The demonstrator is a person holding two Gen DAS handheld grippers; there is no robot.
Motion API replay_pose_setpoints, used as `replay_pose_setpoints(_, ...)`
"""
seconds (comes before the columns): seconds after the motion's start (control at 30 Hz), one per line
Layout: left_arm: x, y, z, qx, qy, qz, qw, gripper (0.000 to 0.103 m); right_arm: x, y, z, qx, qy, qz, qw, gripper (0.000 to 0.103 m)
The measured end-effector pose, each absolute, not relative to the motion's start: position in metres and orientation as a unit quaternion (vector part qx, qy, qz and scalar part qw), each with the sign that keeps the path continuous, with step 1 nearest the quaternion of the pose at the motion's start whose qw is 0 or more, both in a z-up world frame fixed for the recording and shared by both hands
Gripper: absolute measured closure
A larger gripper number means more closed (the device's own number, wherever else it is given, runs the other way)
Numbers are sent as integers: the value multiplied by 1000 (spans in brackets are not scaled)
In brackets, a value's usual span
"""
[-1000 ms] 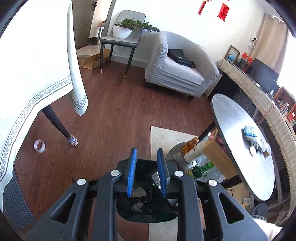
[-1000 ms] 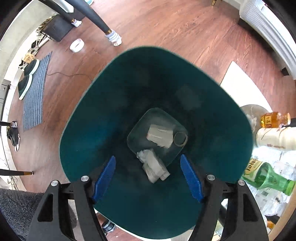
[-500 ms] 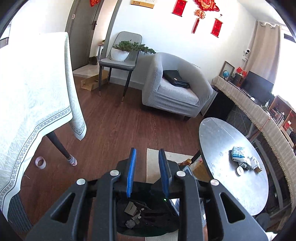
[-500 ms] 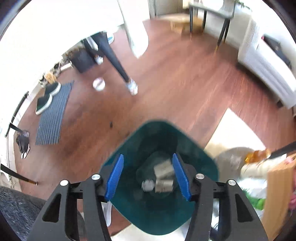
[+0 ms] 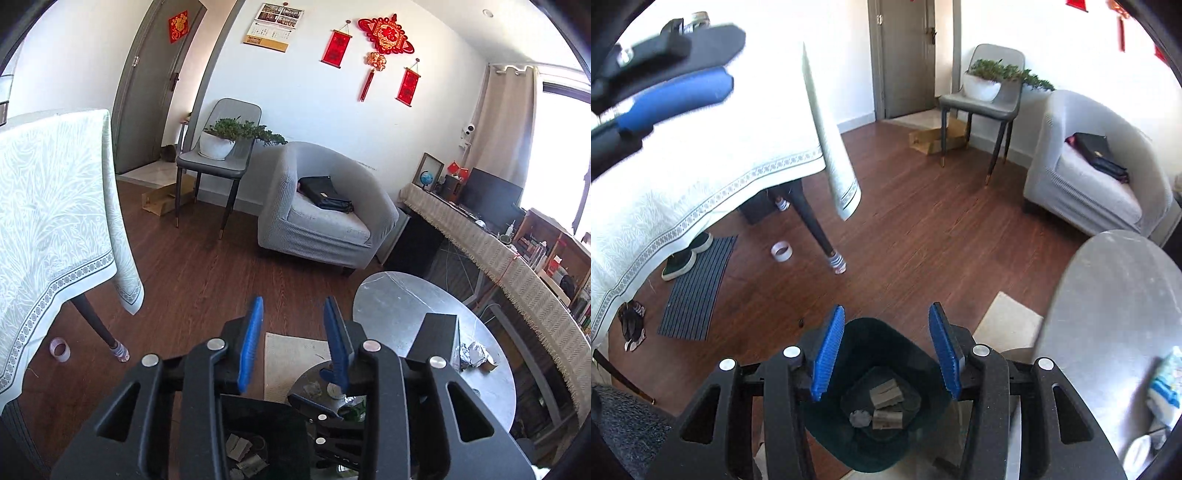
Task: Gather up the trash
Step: 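Move both grippers back over the table toward the wipes pack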
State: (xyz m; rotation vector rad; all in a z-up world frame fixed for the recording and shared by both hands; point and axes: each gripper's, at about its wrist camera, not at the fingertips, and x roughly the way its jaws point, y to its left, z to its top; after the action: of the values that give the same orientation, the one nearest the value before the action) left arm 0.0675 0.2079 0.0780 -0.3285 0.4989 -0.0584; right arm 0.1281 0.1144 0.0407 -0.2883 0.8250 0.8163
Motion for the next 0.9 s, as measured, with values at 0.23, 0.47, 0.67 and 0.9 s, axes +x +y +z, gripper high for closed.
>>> replay_pose_setpoints(0.23,84,175,73,-152,259,-48,953,58,135,59,63,-123,360,349,856,55)
replay_pose_setpoints(0.47,103,138,60,-148,270,-74,949,50,148,-7,71,-111,344,286,887,55)
replay_pose_setpoints(0.67,122,98,50,-145,280,-107,943,42,154,-67,69,-105,338,230,906,43)
replay_pose_setpoints(0.9,141,53,41,-141,292,-139,936,32,157,-132,67,-115,329,161,923,32)
